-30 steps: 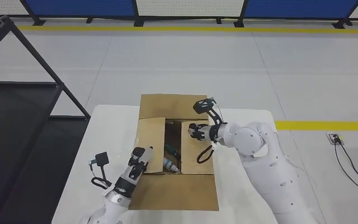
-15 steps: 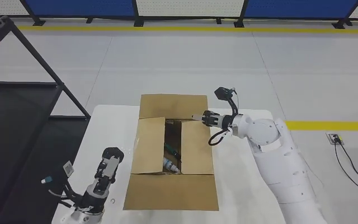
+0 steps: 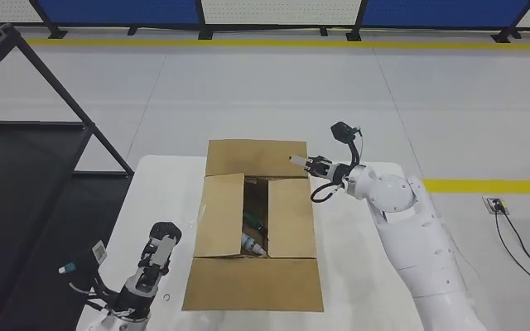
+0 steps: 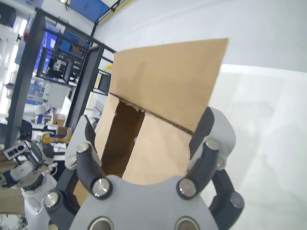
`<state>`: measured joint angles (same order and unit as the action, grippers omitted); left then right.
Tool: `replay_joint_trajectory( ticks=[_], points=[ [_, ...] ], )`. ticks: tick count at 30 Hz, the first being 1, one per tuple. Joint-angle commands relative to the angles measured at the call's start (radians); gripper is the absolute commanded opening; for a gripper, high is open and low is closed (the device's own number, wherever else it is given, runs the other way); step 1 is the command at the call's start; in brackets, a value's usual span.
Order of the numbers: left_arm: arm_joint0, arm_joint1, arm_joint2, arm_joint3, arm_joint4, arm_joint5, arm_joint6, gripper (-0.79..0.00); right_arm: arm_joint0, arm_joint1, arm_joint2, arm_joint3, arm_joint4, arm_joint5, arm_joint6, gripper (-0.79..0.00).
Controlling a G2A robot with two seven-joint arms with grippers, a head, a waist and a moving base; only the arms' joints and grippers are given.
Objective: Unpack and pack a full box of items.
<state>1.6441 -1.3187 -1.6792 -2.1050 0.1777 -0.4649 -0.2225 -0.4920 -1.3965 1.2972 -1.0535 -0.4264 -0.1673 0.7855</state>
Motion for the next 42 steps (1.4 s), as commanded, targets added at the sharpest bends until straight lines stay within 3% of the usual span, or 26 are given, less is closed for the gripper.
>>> replay_joint_trajectory(
  ticks=[1,12,21,27,32,37,42],
  points=[
    [0.01,0.004,-0.029,0.01,-0.049,-0.006,-0.036,0.0,0.037,-0.002,-0.005,0.083,0.003,-0.015,-0.035,0.0],
    [0.107,0.038,-0.21,0.056,-0.337,-0.061,-0.347,0.0,0.242,-0.049,-0.09,0.522,0.118,-0.194,-0.052,0.0],
    [0.14,0.067,-0.292,0.112,-0.404,-0.008,-0.606,0.0,0.327,-0.075,-0.096,0.698,0.252,-0.368,0.029,0.0],
    [0.138,0.083,-0.282,0.141,-0.34,0.004,-0.727,0.0,0.35,-0.071,-0.081,0.732,0.306,-0.443,0.076,0.0],
    [0.122,0.094,-0.225,0.148,-0.293,-0.002,-0.813,0.0,0.355,-0.069,-0.077,0.727,0.338,-0.481,0.115,0.0],
    [0.112,0.106,-0.186,0.146,-0.317,-0.015,-0.898,0.0,0.356,-0.067,-0.084,0.71,0.337,-0.488,0.122,0.0],
    [0.1,0.113,-0.179,0.151,-0.406,-0.016,-0.9,0.0,0.349,-0.066,-0.092,0.694,0.334,-0.487,0.119,0.0]
  ],
)
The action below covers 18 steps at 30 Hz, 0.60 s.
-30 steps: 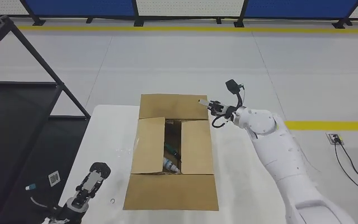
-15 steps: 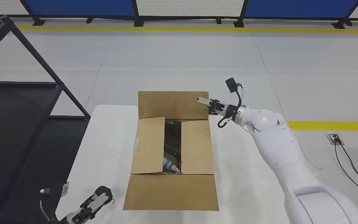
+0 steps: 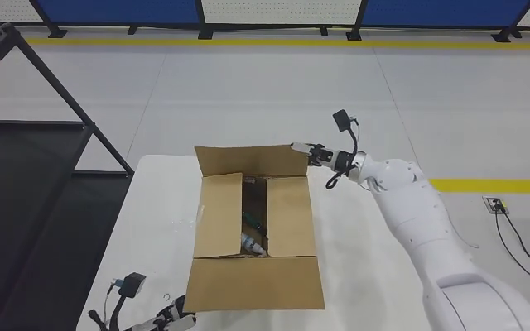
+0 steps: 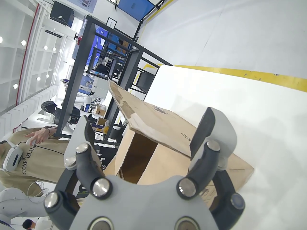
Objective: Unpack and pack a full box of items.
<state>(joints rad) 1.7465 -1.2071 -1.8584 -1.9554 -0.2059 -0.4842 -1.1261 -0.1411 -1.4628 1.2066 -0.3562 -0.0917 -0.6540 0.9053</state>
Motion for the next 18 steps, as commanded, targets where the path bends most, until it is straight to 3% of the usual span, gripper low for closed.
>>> replay_joint_trajectory(
  ticks=[1,10,18],
  points=[
    [-0.006,0.002,0.002,-0.002,-0.048,0.006,0.009,0.0,-0.003,0.001,-0.003,-0.006,-0.003,0.0,-0.001,0.0],
    [-0.056,0.007,0.023,-0.044,-0.162,0.053,0.119,0.0,-0.021,0.018,0.0,-0.052,0.006,-0.021,0.047,0.0],
    [-0.142,-0.005,0.101,-0.089,0.0,0.135,0.475,0.0,-0.049,0.035,0.008,-0.146,0.064,0.0,0.181,0.0]
  ],
)
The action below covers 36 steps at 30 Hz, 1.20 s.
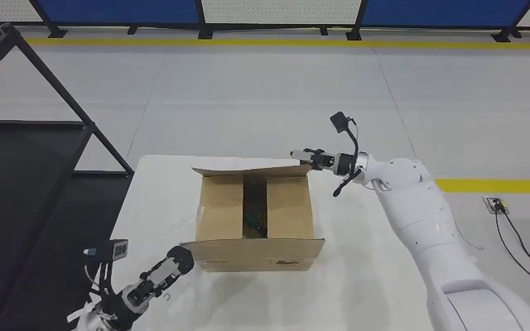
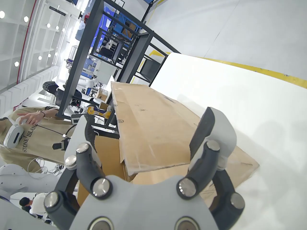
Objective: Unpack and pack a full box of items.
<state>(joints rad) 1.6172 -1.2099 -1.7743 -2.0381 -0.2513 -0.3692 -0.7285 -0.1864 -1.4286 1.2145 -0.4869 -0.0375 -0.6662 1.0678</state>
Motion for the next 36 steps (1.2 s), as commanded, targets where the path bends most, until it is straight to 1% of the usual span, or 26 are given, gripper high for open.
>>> replay_joint_trajectory(
  ticks=[1,6,11,14,16,23,29,32,36],
  points=[
    [-0.025,-0.005,0.039,-0.012,0.066,0.038,0.121,0.0,-0.006,0.003,-0.002,-0.03,0.016,0.025,0.038,0.0],
    [-0.078,-0.012,0.116,-0.015,0.196,0.087,0.264,0.0,-0.021,0.012,-0.005,-0.102,0.035,0.076,0.099,0.0],
    [-0.129,-0.019,0.184,0.005,0.312,0.132,0.387,0.0,-0.054,0.021,-0.011,-0.186,0.061,0.12,0.167,0.0],
    [-0.161,-0.024,0.229,0.024,0.379,0.16,0.448,0.0,-0.078,0.026,-0.017,-0.238,0.071,0.158,0.2,0.0],
    [-0.181,-0.027,0.257,0.039,0.406,0.181,0.479,0.0,-0.095,0.031,-0.02,-0.266,0.061,0.195,0.197,0.0],
    [-0.249,-0.039,0.339,0.088,0.464,0.247,0.565,0.0,-0.151,0.037,-0.024,-0.318,0.121,0.358,0.192,0.0],
    [-0.293,-0.047,0.38,0.126,0.482,0.292,0.604,0.0,-0.173,0.045,-0.01,-0.31,0.167,0.448,0.173,0.0],
    [-0.31,-0.051,0.397,0.142,0.492,0.316,0.625,0.0,-0.176,0.048,-0.003,-0.299,0.199,0.469,0.18,0.0],
    [-0.327,-0.056,0.415,0.16,0.511,0.346,0.65,0.0,-0.183,0.05,0.0,-0.301,0.239,0.47,0.205,0.0]
  ],
)
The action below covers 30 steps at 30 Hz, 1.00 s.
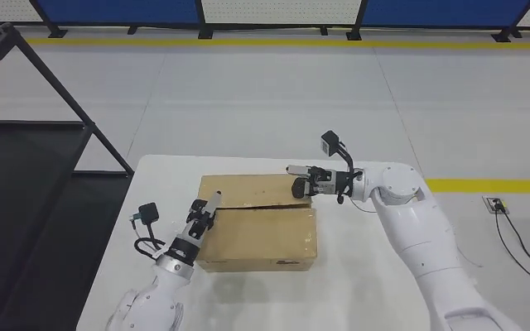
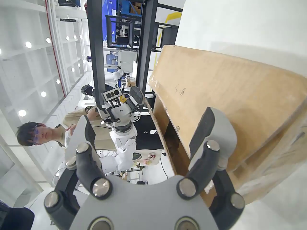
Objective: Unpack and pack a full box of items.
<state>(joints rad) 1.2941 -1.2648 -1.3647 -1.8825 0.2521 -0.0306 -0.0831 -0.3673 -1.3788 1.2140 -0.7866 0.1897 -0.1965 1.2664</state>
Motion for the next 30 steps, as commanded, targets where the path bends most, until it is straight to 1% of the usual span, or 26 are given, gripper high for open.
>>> replay_joint_trajectory(
  ticks=[1,11,19,21,24,28,30],
  points=[
    [-0.007,-0.002,0.012,0.008,0.01,0.014,0.006,0.0,-0.005,0.001,0.0,-0.005,0.023,-0.001,0.016,0.0],
    [-0.027,-0.011,0.037,0.024,0.034,0.032,0.039,0.0,-0.032,0.003,-0.005,-0.019,0.149,0.009,0.125,0.0],
    [-0.035,-0.02,0.043,0.03,0.015,0.032,0.077,0.0,-0.051,0.011,-0.027,-0.02,0.103,0.027,0.069,0.0],
    [-0.023,-0.021,0.022,0.01,-0.033,0.006,0.1,0.0,-0.057,0.014,-0.029,-0.018,0.095,0.018,0.067,0.0],
    [0.015,-0.02,-0.034,-0.018,-0.094,-0.034,0.128,0.0,-0.064,0.018,-0.034,-0.025,0.081,0.0,0.064,0.0],
    [0.084,-0.017,-0.128,-0.038,-0.114,-0.071,0.203,0.0,-0.073,0.024,-0.037,-0.039,0.068,-0.01,0.06,0.0],
    [0.121,-0.017,-0.175,-0.04,-0.143,-0.069,0.24,0.0,-0.075,0.027,-0.04,-0.046,0.052,-0.012,0.052,0.0]
  ],
)
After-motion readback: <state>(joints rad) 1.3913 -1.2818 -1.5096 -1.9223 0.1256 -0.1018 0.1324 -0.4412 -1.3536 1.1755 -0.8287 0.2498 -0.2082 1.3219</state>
